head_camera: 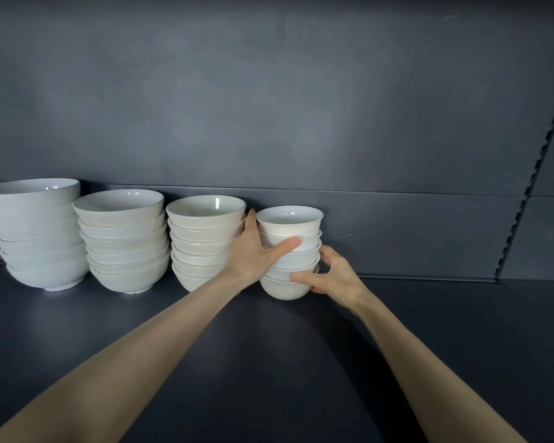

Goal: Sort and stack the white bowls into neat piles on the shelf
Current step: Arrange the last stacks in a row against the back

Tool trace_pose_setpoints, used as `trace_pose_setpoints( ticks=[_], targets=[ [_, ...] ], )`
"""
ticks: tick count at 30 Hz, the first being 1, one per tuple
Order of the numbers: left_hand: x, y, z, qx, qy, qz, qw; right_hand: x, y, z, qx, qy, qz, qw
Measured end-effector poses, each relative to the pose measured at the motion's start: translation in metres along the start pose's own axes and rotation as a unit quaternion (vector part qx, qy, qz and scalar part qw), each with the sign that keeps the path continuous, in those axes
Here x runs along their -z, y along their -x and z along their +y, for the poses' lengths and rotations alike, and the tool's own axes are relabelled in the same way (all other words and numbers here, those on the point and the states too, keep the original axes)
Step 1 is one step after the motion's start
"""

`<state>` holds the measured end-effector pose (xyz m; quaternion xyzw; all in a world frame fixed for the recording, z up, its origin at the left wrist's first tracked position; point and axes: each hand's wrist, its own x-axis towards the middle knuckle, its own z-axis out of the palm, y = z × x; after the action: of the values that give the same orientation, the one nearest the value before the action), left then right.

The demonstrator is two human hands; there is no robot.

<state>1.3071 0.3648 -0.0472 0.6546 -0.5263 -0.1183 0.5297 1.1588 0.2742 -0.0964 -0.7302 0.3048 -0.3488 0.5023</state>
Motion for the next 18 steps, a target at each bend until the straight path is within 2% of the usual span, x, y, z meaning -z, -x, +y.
trace_pose_setpoints(
  ticks=[10, 14, 18],
  targets=[
    [0.012, 0.011, 0.017, 0.035, -0.069, 0.012, 0.997, 0.015, 0.013, -0.025, -0.035, 0.143, -0.020, 0.989],
    [0.022, 0.025, 0.034, 0.017, -0.115, 0.010, 0.993, 0.034, 0.036, -0.043, -0.047, 0.252, 0.001, 0.966],
    [0.027, 0.037, 0.056, -0.043, -0.213, 0.005, 0.976, 0.062, 0.068, -0.072, -0.055, 0.364, 0.022, 0.929]
  ],
)
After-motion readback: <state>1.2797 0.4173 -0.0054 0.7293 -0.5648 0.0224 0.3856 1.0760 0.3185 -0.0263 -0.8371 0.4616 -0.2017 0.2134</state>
